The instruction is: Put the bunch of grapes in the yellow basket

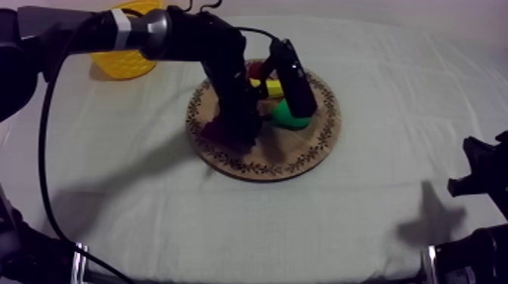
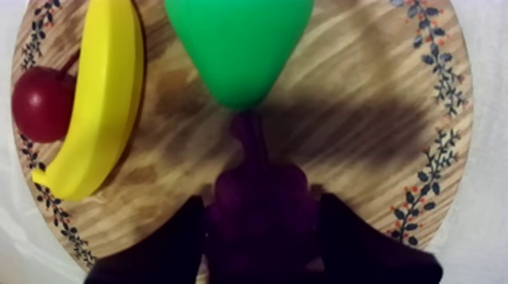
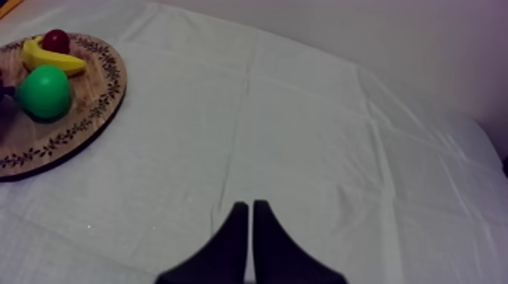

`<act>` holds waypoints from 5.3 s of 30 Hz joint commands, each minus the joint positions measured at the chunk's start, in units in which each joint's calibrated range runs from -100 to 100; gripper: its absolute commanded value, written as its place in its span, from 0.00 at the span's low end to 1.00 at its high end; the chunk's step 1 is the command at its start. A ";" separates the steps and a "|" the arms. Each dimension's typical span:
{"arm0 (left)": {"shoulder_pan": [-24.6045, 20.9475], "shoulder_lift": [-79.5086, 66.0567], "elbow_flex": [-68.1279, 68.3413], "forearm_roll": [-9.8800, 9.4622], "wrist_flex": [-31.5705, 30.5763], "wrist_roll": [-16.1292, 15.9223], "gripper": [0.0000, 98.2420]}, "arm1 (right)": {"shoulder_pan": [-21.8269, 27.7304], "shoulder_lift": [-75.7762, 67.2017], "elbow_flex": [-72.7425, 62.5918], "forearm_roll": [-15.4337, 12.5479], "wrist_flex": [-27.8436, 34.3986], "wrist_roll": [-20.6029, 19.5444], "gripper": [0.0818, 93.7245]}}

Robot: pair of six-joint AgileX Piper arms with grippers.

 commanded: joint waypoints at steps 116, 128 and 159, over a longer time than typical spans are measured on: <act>-31.47 11.86 -42.47 1.09 16.82 16.35 0.46 | 0.00 0.02 -0.01 -0.01 0.01 0.01 0.00; -31.56 12.69 -42.45 1.23 15.89 15.57 0.61 | 0.00 0.02 -0.01 -0.01 0.01 0.01 0.00; -29.67 -11.82 -10.51 0.97 3.02 17.45 0.82 | 0.00 0.02 -0.01 -0.01 0.01 0.01 0.00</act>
